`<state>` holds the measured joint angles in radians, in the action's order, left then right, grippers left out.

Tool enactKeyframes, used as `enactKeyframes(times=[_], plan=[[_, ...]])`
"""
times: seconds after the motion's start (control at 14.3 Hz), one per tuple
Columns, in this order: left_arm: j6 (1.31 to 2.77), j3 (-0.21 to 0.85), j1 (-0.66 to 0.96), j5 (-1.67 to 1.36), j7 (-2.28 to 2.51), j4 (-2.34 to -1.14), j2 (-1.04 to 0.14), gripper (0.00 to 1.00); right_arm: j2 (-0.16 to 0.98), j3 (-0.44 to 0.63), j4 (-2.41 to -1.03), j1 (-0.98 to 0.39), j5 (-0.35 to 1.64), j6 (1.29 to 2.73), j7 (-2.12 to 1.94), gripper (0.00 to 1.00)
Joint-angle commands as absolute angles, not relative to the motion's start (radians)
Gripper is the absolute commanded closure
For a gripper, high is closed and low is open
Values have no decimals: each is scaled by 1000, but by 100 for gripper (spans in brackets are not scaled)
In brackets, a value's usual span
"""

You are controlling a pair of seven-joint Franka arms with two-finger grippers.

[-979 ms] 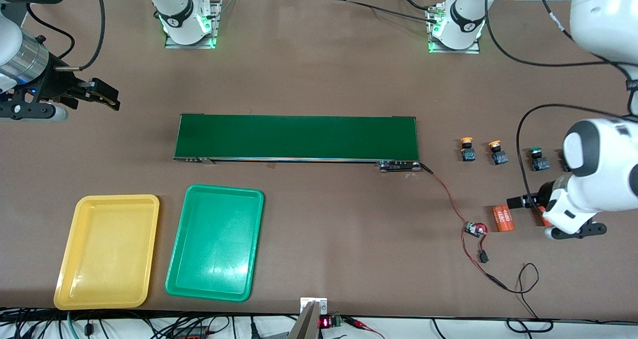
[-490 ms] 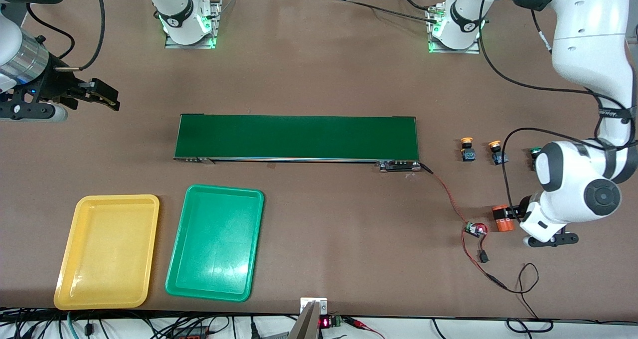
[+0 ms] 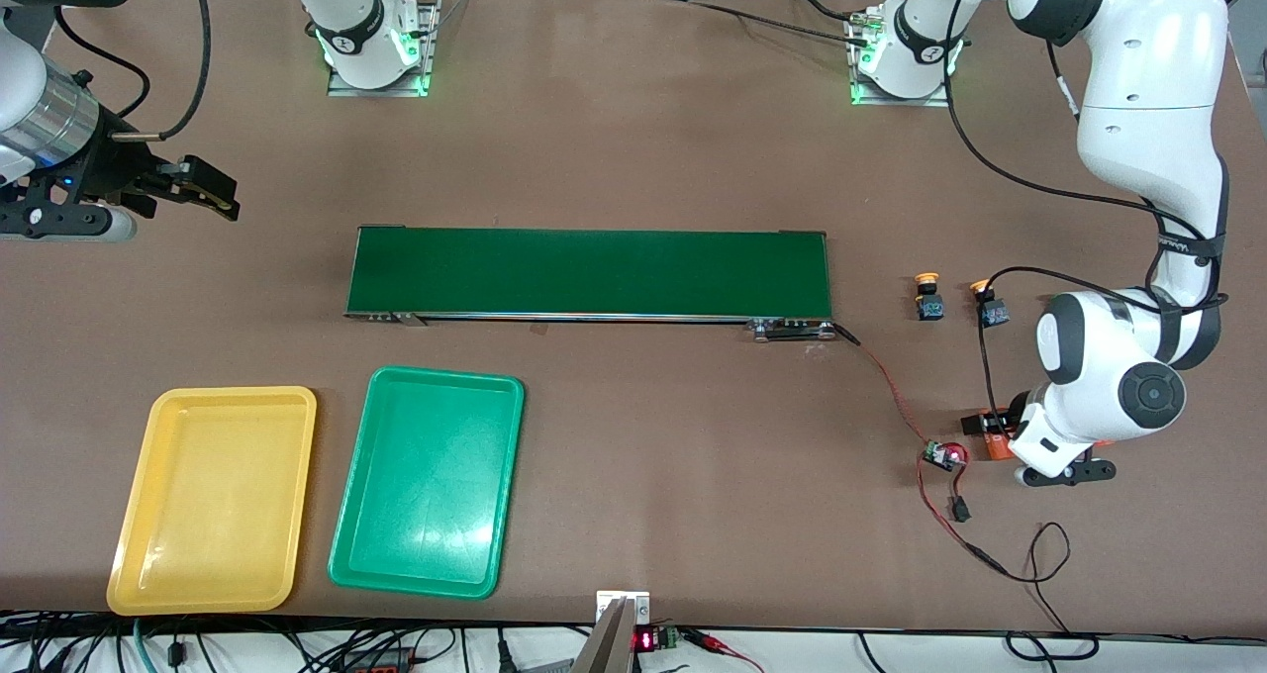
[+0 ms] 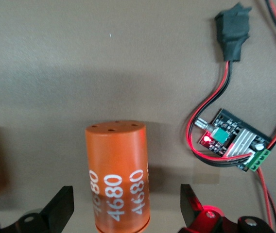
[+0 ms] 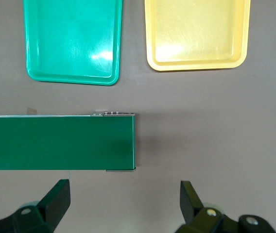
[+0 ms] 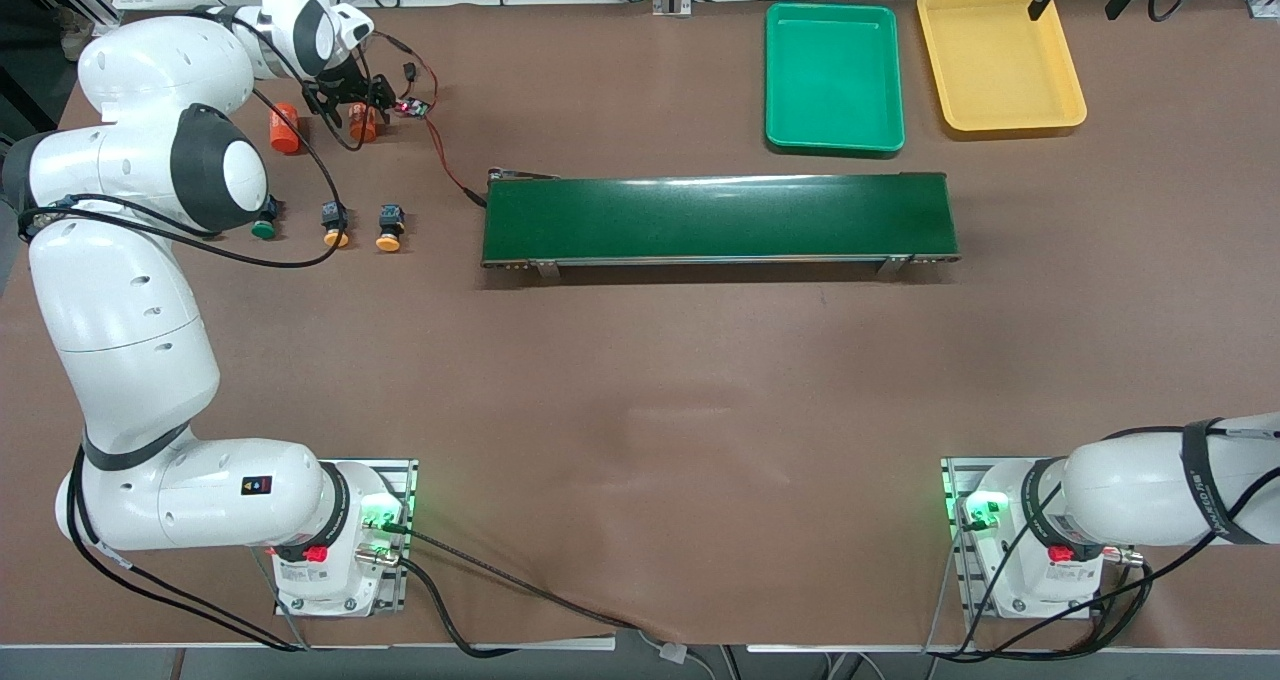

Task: Sort buttons by color to trays
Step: 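Reach the left gripper to an orange cylinder and grasp it, then carry the orange cylinder onto the conveyor belt and open the left gripper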

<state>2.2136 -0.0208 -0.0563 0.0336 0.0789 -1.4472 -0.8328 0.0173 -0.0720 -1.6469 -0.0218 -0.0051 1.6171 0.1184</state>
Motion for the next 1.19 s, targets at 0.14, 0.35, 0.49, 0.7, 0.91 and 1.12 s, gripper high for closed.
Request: enactKeyframes(times=[0.14,0.35,0.49,0.7,0.91,1.12], plan=[[2226,-17,-64,43,78,-1476,-819,49,18,-72,-1638,-28,-15,1620,138,0],[2215,-17,-67,43,86,-1471,-805,71,18,-72,-1638,-28,-15,1620,133,0],[2197,-11,-63,43,121,-1470,-755,75,18,-72,-1640,-28,-15,1620,133,0],[2051,41,-55,43,258,-1473,-686,75,20,-72,-1640,-26,-15,1620,130,0],[1944,115,-55,43,443,-1526,-594,74,20,-72,-1640,-26,-15,1620,130,0],[1944,196,-55,43,550,-1670,-482,74,20,-72,-1640,-23,-15,1620,129,0]])
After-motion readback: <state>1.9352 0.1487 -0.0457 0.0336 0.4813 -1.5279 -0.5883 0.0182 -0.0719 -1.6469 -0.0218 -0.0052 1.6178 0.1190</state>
